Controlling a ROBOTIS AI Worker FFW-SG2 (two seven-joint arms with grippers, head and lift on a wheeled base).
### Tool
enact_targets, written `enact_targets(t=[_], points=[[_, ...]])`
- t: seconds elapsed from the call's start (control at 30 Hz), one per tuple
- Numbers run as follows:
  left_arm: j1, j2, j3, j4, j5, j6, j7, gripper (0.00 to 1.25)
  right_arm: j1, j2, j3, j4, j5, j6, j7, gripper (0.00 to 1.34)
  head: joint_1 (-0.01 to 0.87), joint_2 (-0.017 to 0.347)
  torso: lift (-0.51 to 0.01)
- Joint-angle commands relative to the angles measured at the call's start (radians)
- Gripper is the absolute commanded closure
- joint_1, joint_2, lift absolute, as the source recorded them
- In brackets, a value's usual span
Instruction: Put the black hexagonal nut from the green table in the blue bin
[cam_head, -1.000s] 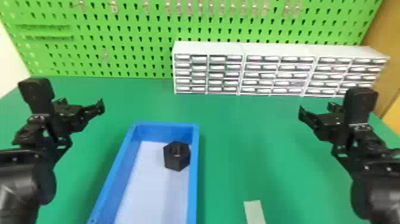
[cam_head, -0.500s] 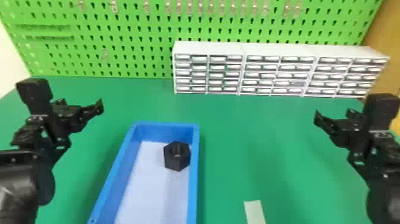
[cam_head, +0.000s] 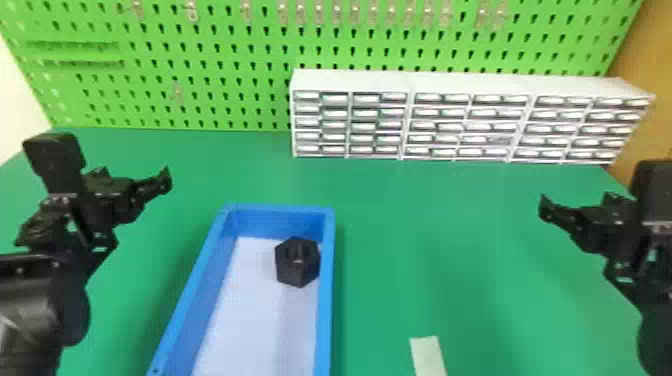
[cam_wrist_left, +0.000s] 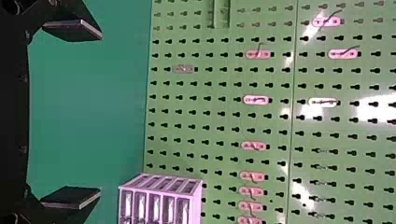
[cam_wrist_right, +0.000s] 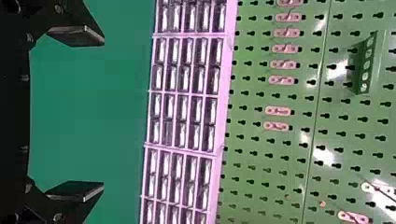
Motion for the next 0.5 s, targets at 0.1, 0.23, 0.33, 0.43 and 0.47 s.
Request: enact_targets(t=[0.1, 0.23, 0.33, 0.43, 0.47], points=[[0.002, 0.000, 0.001, 0.000, 0.001, 0.000, 0.000, 0.11, -0.001, 0.007, -0.014, -0.002, 0.001, 0.005, 0.000, 0.22, 0.666, 0.032, -0.100], [0.002, 0.000, 0.001, -0.001, 0.001, 0.000, 0.000, 0.11, -0.001, 0.007, -0.015, -0.004, 0.002, 0.005, 0.000, 0.23, 0.666, 0.032, -0.100], [0.002, 0.000, 0.001, 0.000, 0.001, 0.000, 0.000, 0.11, -0.001, 0.008, -0.017, -0.004, 0.004, 0.005, 0.000, 0.22, 0.666, 0.032, -0.100], [0.001, 0.000, 0.002, -0.001, 0.003, 0.000, 0.000, 0.11, 0.001, 0.011, -0.026, -0.008, 0.005, 0.005, 0.000, 0.23, 0.666, 0.032, -0.100], [0.001, 0.000, 0.002, -0.001, 0.003, 0.000, 0.000, 0.11, 0.001, 0.013, -0.031, -0.010, 0.007, 0.005, 0.000, 0.23, 0.666, 0.032, -0.100]])
